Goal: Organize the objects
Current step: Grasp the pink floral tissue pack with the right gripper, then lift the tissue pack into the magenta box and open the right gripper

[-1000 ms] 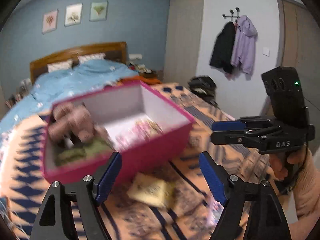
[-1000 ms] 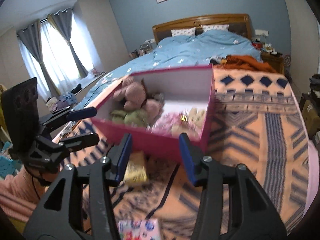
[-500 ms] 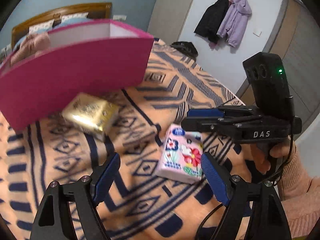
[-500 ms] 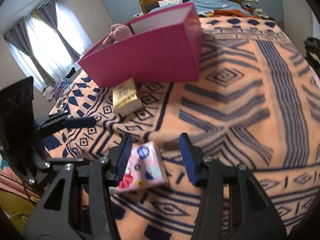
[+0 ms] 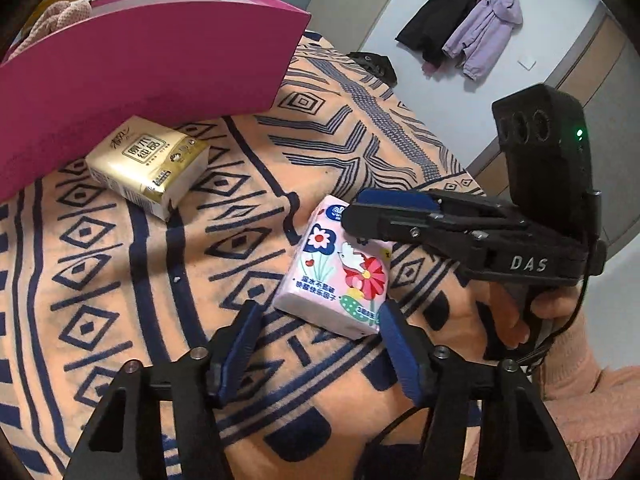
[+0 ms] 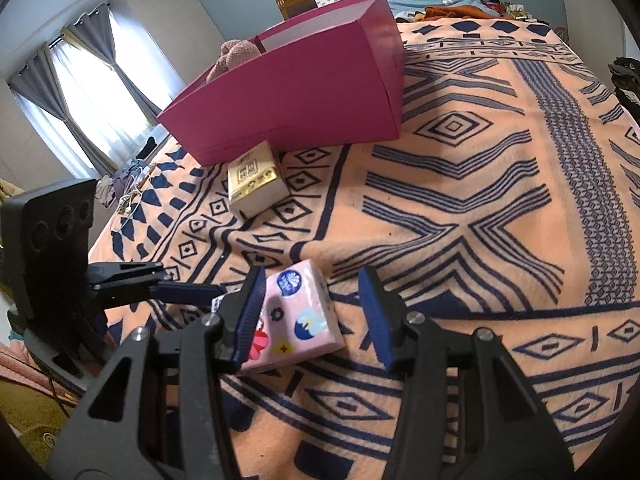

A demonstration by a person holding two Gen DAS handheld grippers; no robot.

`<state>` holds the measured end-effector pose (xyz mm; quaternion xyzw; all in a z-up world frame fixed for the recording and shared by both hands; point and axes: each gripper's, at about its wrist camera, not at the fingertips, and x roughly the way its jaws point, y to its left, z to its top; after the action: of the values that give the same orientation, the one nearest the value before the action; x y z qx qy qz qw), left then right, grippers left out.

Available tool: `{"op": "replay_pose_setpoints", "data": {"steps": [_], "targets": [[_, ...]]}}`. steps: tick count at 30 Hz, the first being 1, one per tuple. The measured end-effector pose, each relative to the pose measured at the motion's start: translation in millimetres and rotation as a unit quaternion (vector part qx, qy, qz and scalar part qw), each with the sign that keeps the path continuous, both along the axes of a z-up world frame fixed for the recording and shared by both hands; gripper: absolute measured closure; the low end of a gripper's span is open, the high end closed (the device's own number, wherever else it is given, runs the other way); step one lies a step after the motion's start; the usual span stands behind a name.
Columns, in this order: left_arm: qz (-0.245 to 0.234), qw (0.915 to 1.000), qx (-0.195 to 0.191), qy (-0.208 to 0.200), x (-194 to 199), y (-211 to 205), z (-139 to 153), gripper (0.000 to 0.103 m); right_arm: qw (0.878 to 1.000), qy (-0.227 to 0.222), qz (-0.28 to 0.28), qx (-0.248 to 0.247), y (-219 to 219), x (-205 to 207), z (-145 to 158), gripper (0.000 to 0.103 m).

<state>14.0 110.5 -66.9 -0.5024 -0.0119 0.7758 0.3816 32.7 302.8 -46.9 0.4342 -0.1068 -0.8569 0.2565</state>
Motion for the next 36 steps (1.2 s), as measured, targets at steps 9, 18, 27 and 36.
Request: {"op": "replay_pose_setpoints", "data": {"steps": [9,18,27,36], "targets": [[0.008,0.9996,0.014,-0.021,-6.4,-0.4,-0.9,0.063,1.000,-0.013,0.013,-0.008,-5.3,5.1,-4.4,0.063],[0.039,0.9993,0.002,0.003,-29.3,-15.6,5.1,0.066,0.999,-0.010,0.016,-0.036,-12.4,6.5,2.5,0.063],[0.030,0.9994,0.011,-0.011,-28.9,-15.4,-0.3,0.071,0.998,-0.033,0.017,-0.043,-14.0,-2.8,-13.2,0.063],[0.025,0.9991,0.014,0.030,-25.7,-15.1,28.3,0.071,1.000,0.009,0.005,-0.022,-17.0,3.0,13.2,0.068]]}}
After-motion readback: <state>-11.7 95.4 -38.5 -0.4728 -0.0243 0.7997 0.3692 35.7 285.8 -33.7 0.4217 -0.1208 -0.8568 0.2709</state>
